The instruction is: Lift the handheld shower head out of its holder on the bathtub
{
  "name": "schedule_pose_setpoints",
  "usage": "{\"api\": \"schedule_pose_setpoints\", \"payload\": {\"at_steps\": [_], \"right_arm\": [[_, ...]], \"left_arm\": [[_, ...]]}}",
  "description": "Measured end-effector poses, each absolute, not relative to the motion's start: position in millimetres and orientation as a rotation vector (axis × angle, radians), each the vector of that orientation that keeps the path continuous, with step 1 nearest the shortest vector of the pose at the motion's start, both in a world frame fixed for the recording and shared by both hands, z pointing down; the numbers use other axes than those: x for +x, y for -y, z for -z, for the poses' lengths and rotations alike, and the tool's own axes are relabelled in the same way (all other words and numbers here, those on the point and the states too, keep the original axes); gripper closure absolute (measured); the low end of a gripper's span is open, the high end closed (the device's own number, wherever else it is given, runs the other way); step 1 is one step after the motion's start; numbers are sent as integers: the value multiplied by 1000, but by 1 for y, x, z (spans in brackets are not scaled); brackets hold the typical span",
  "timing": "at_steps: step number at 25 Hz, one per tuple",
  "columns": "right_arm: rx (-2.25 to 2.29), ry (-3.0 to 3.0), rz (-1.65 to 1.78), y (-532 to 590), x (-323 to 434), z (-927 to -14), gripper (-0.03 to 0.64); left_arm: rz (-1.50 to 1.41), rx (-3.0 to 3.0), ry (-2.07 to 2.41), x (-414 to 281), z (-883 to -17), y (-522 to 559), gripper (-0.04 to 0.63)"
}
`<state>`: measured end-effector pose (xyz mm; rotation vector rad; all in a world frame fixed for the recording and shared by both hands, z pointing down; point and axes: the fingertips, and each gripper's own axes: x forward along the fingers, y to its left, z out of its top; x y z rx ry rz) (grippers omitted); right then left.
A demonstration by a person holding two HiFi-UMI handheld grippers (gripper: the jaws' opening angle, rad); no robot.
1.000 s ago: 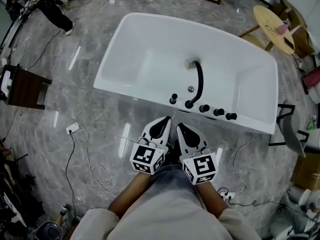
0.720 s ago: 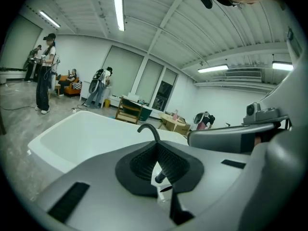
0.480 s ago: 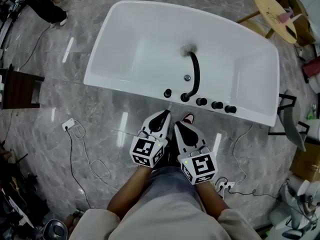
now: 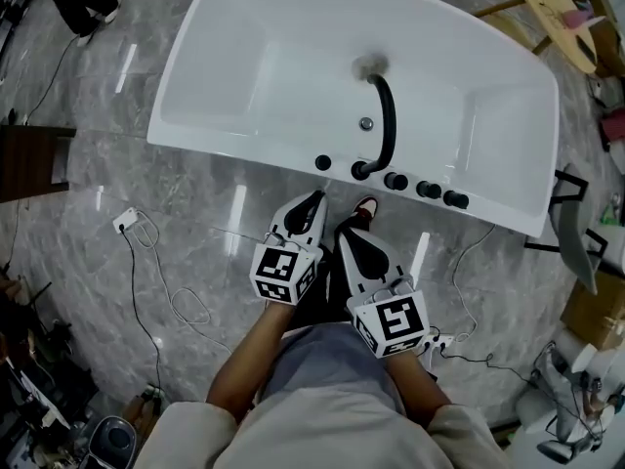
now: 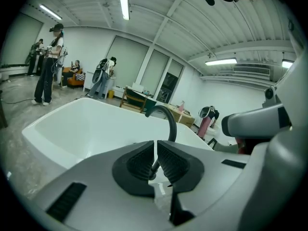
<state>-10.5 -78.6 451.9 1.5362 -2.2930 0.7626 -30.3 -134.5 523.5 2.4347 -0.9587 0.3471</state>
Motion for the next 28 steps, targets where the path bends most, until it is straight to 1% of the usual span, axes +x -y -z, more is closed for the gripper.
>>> {"api": "schedule_pose_setpoints", "payload": {"at_steps": [7, 9, 13, 15, 17, 22, 24, 28], "right_arm": [[1485, 2292, -792, 86, -7, -471, 594], [1471, 2287, -812, 86, -5, -480, 594], [1455, 2279, -840, 89, 3, -492, 594], [1450, 2274, -853, 91, 8, -497, 594], [1445, 2269, -866, 91, 12, -503, 594], [1437, 2258, -886, 92, 19, -512, 594], [1432, 2254, -897, 91, 20, -515, 594], [1416, 2249, -915, 91, 23, -524, 594]], "left_arm": [[-378, 2388, 978, -28, -561, 146, 587], [-390, 2368, 987, -27, -573, 150, 561], [-423, 2331, 1001, -24, -600, 156, 558], [-442, 2308, 1013, -22, -613, 159, 525], [-463, 2289, 1021, -19, -626, 161, 509], [-499, 2258, 1030, -15, -651, 167, 506], [-512, 2247, 1040, -14, -660, 169, 489], [-564, 2246, 1042, -10, -684, 174, 489]]}}
